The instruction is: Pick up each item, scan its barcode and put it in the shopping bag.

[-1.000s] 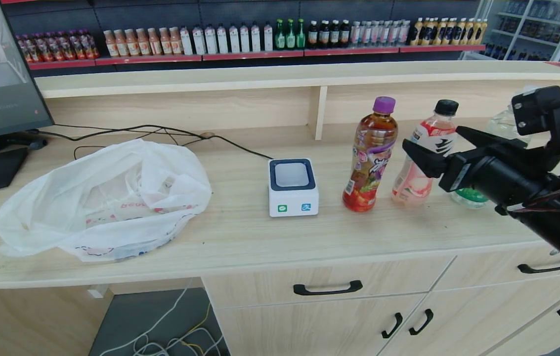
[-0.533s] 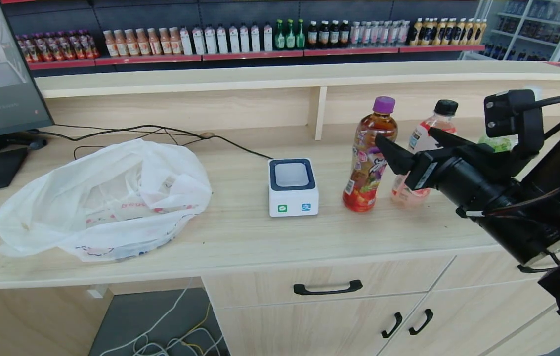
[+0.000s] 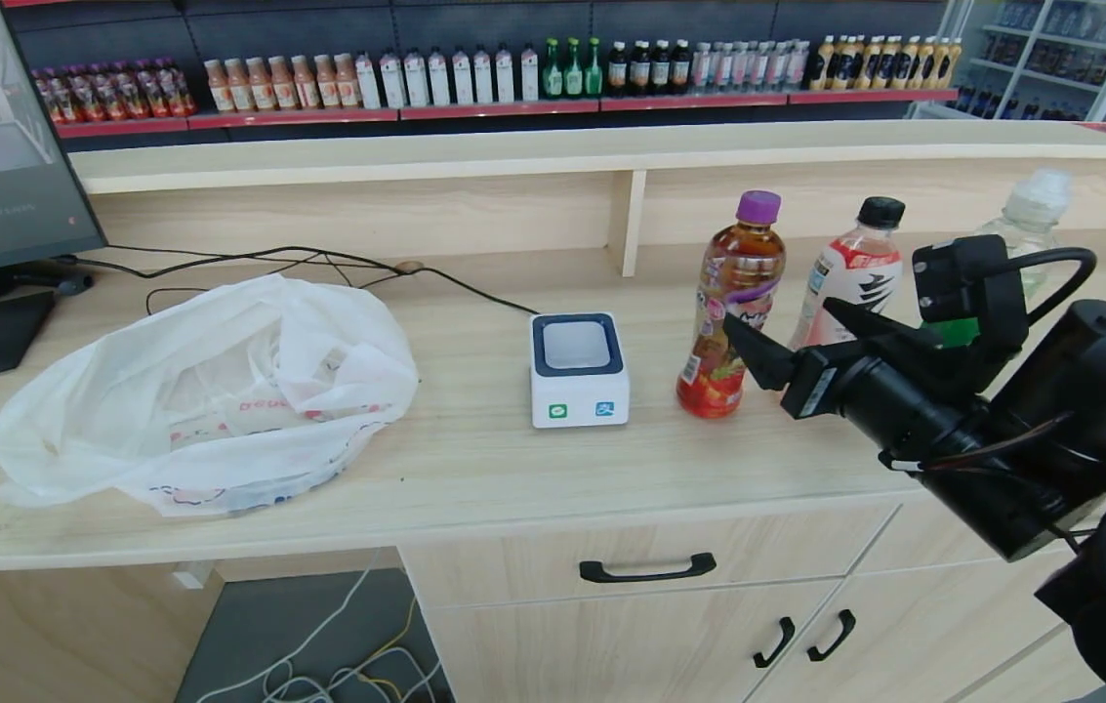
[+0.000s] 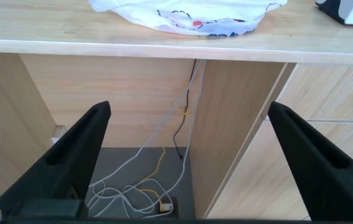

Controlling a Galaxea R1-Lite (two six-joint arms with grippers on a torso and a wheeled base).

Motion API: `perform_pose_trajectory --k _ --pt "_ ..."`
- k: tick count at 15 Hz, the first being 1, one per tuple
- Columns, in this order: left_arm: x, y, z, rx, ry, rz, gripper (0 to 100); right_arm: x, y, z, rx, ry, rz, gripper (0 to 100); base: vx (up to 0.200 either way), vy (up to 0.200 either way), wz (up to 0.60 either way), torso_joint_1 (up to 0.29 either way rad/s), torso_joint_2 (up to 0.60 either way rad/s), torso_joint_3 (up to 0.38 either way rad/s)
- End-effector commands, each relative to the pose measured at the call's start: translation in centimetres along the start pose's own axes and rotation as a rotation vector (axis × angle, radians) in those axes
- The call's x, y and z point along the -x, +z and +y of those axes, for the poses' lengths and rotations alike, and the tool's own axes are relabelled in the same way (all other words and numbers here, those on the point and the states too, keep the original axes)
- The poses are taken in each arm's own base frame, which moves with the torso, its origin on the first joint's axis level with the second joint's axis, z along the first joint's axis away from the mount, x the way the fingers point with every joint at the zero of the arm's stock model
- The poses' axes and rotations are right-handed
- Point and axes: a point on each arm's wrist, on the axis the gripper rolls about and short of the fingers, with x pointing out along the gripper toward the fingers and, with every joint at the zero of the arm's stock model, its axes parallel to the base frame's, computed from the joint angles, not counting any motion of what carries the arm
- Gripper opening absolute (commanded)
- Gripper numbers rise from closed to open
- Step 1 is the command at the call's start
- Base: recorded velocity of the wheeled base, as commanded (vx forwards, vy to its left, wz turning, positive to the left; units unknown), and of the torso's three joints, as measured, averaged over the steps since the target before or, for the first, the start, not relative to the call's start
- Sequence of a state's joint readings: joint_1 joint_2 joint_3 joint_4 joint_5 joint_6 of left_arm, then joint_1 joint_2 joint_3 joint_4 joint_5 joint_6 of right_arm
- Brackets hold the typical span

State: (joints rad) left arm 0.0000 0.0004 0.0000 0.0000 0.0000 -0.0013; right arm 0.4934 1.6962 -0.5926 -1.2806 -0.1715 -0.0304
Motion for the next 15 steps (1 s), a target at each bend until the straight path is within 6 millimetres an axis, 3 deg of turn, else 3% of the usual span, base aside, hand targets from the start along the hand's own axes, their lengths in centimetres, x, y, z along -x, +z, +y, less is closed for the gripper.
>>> perform_pose_trajectory --k 1,6,15 --pt "0.0 0.0 0.0 0.0 0.0 0.0 100 -0.5 -1.4 0.1 0.007 -0.002 0.04 100 0.0 0.0 0.0 0.0 0.0 0.0" --pt "0.0 0.0 0.0 0.0 0.0 0.0 100 -0.3 -1.7 -0.4 -0.044 -0.067 0.052 100 0.0 0.0 0.0 0.0 0.0 0.0" --pt "0.0 0.0 0.0 0.0 0.0 0.0 100 -2.6 -3.2 0.1 -0.039 -0.064 0.073 100 0.0 0.0 0.0 0.0 0.0 0.0"
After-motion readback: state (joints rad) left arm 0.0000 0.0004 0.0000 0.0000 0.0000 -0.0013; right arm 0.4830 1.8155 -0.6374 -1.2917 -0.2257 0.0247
